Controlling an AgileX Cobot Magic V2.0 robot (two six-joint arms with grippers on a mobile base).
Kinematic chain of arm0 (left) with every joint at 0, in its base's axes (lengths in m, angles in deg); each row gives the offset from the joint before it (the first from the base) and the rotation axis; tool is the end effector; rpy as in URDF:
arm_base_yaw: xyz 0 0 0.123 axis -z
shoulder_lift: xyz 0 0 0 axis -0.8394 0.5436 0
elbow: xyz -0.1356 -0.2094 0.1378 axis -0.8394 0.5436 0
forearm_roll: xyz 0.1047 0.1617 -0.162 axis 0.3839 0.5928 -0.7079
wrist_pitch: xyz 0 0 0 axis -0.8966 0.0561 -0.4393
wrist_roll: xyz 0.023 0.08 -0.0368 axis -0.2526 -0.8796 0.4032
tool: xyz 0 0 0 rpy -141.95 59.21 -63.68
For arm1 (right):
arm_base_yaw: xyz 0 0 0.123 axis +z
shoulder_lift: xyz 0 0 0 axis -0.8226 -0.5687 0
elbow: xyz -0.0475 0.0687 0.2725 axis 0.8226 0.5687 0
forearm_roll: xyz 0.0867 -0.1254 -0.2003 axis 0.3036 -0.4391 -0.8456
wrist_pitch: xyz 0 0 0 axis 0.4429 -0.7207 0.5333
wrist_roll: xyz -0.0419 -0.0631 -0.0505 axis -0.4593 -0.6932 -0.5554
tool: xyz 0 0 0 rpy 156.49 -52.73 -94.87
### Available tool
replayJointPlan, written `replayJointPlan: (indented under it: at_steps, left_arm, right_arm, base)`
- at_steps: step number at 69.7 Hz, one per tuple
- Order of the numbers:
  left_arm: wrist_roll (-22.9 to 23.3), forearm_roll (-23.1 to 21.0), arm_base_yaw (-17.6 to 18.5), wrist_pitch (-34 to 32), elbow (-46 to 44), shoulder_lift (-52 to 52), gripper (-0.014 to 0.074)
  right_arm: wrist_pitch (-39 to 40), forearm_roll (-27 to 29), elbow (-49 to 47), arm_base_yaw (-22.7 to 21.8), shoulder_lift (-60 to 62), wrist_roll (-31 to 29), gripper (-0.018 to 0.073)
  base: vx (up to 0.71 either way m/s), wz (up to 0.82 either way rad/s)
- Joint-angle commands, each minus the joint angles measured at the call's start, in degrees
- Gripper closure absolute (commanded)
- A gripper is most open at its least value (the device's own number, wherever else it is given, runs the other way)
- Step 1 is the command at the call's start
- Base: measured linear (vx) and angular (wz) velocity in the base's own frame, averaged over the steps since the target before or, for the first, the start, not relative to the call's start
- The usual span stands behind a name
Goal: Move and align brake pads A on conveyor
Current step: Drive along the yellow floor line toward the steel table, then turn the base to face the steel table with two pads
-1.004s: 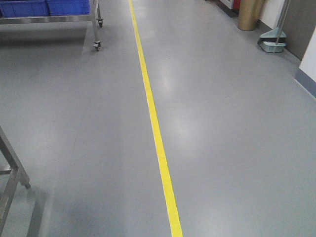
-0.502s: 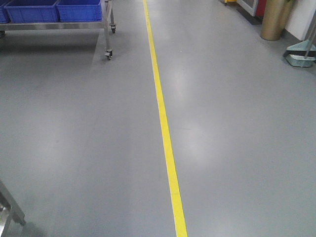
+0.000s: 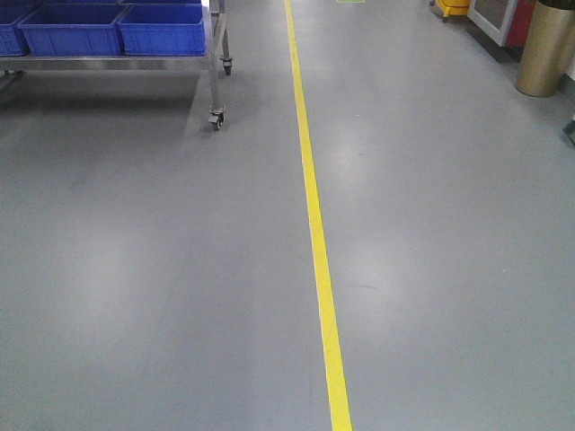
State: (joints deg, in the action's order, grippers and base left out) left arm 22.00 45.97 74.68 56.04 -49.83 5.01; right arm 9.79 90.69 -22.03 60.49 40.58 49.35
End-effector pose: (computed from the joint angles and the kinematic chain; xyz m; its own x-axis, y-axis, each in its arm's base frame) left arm 0.0899 -0.0221 0.2564 -0.5136 0.0352 -0.8573 0.1858 0.9800 -0.0711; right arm 0.0803 0.0107 0.2654 -0.5716 -0.1376 -0.8089 -0.1698 0.9843 -0.0475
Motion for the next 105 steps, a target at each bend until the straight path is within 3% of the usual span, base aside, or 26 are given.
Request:
replayJointPlan:
  at_steps: [1,67,105]
  left_arm:
    - [0.2,0.1,0.4,-3.6,-1.6,0.4,0.0603]
    - [0.2,0.1,0.4,-3.6,-1.6,0.4,0.0603]
    - [0.2,0.1,0.4,-3.6,-1.6,0.4,0.0603]
  right_arm:
    - [3.6,-0.2,-1.5,-0.1,-0.4,-0.3,0.0563]
    - [3.6,-0.2,-1.5,-0.1,-0.4,-0.3,0.0563]
    - [3.6,-0.2,-1.5,-0.1,-0.4,-0.3,0.0563]
  base:
    - [0.52,0.08]
    - [0.34,0.05]
    - [0.09,0.67]
